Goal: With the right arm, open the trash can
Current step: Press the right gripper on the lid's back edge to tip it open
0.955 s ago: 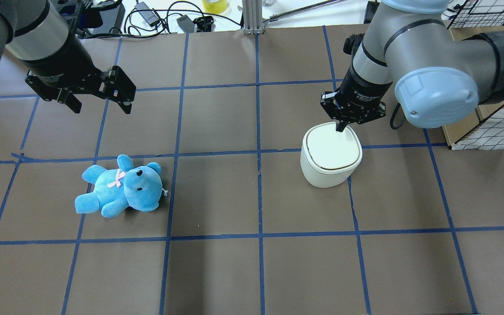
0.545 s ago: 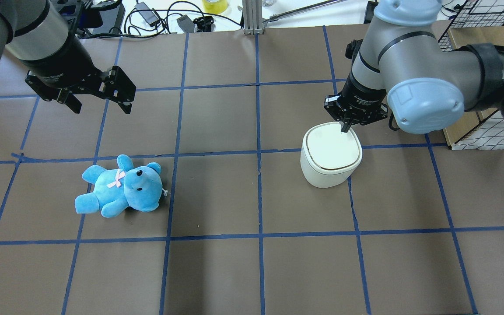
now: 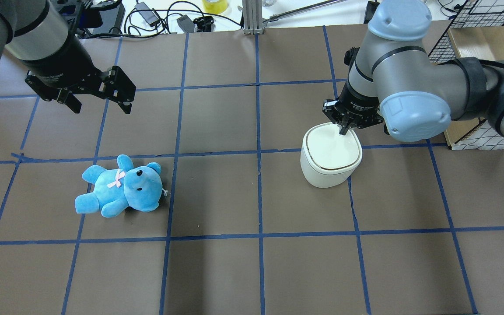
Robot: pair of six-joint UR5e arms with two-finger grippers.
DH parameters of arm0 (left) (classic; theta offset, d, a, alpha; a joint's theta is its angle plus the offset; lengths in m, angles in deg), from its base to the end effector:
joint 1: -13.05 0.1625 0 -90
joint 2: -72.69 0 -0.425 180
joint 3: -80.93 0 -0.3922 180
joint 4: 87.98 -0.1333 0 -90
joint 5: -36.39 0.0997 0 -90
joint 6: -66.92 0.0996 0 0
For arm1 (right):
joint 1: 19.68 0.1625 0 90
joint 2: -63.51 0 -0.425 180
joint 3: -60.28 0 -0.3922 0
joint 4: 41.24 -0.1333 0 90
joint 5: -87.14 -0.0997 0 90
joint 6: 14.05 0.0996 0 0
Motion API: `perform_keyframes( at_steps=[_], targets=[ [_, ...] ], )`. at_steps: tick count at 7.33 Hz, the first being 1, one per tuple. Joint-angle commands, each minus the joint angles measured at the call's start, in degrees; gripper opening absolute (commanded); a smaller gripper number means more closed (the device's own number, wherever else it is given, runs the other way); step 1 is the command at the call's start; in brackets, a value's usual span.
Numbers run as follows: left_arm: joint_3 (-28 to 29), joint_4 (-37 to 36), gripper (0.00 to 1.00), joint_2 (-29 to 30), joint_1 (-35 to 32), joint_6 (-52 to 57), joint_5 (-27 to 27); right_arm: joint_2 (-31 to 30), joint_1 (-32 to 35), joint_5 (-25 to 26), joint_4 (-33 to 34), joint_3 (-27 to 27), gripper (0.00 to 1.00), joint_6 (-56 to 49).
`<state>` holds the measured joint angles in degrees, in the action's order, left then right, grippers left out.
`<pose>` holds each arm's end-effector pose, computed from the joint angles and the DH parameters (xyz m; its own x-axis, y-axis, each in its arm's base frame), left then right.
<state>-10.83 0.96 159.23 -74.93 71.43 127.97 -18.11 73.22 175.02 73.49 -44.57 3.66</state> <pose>-0.1139 -0.4751 0.5037 -0.9986 0.0420 -0.0312 0.0435 0.9980 -0.0458 0.1634 -0.5170 0.3314 -0.9661 0.2546 -0.0432 0.2554 0.9667 -0.0137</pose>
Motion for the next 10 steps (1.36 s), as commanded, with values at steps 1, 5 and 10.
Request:
perform_keyframes(
  at_steps=[1,5,10],
  targets=[
    [0.0,0.0,1.0,0.03,0.0,-0.02,0.0,0.05,0.0,0.01,1.11,-0.79,0.0,1.18],
    [0.0,0.0,1.0,0.03,0.0,0.06,0.0,0.05,0.09,-0.25,3.13,-3.6,0.0,3.04],
    [0.0,0.0,1.0,0.03,0.0,-0.03,0.0,-1.52,0.0,2.3,-10.51,4.88,0.0,2.95]
  ],
)
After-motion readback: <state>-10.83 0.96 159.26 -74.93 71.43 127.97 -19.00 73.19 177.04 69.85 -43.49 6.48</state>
